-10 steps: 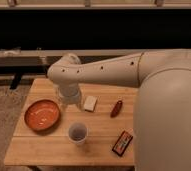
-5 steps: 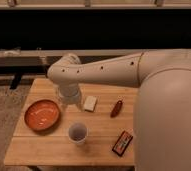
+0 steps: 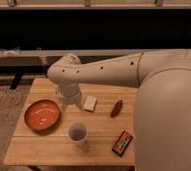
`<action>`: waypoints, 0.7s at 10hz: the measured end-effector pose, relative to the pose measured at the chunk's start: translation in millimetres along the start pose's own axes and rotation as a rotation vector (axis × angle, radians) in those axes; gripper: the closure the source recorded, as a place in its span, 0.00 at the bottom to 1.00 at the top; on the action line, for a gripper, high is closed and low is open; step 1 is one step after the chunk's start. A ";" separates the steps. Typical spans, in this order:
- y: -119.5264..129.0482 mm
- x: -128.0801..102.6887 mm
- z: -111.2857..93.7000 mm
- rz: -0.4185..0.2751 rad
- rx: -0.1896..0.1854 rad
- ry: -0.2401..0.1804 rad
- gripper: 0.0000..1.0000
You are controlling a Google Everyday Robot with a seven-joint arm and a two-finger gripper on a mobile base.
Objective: Move the arm in a circular motion
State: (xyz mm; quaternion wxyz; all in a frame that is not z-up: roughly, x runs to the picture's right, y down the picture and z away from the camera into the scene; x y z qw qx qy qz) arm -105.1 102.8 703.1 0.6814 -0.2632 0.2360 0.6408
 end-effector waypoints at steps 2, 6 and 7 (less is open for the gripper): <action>-23.4 -6.2 -1.6 0.057 0.013 0.006 0.35; -124.4 -52.3 -9.9 0.205 0.019 0.003 0.35; -144.2 -70.3 -11.9 0.228 0.014 -0.001 0.35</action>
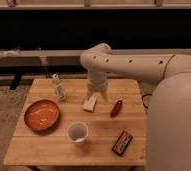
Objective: Move the arm in a circular motion
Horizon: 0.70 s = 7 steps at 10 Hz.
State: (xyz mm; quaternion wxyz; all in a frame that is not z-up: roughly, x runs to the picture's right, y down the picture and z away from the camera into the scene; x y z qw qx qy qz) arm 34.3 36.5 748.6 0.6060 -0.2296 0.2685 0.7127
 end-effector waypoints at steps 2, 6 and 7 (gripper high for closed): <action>-20.1 -46.9 -3.1 0.024 -0.012 -0.010 0.35; -1.3 -139.2 -5.9 -0.024 -0.033 -0.028 0.35; 16.5 -155.9 -5.6 -0.053 -0.039 -0.029 0.35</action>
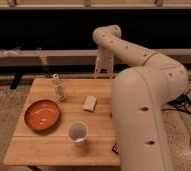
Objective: Move the arm in a circular motion
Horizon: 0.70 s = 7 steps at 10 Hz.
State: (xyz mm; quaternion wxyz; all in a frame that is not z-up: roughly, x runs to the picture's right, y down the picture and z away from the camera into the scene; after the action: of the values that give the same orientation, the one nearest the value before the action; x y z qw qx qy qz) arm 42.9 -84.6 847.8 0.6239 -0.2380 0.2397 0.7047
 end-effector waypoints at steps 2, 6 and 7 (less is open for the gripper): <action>50.9 -25.1 2.0 -0.087 -0.019 0.000 0.35; 126.3 -5.3 5.4 -0.267 -0.034 0.010 0.35; 146.5 18.0 5.5 -0.327 -0.037 0.009 0.35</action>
State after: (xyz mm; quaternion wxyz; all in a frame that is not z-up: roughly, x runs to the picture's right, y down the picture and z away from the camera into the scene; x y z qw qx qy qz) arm -104.8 -83.0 846.7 0.7245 -0.2886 0.1875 0.5971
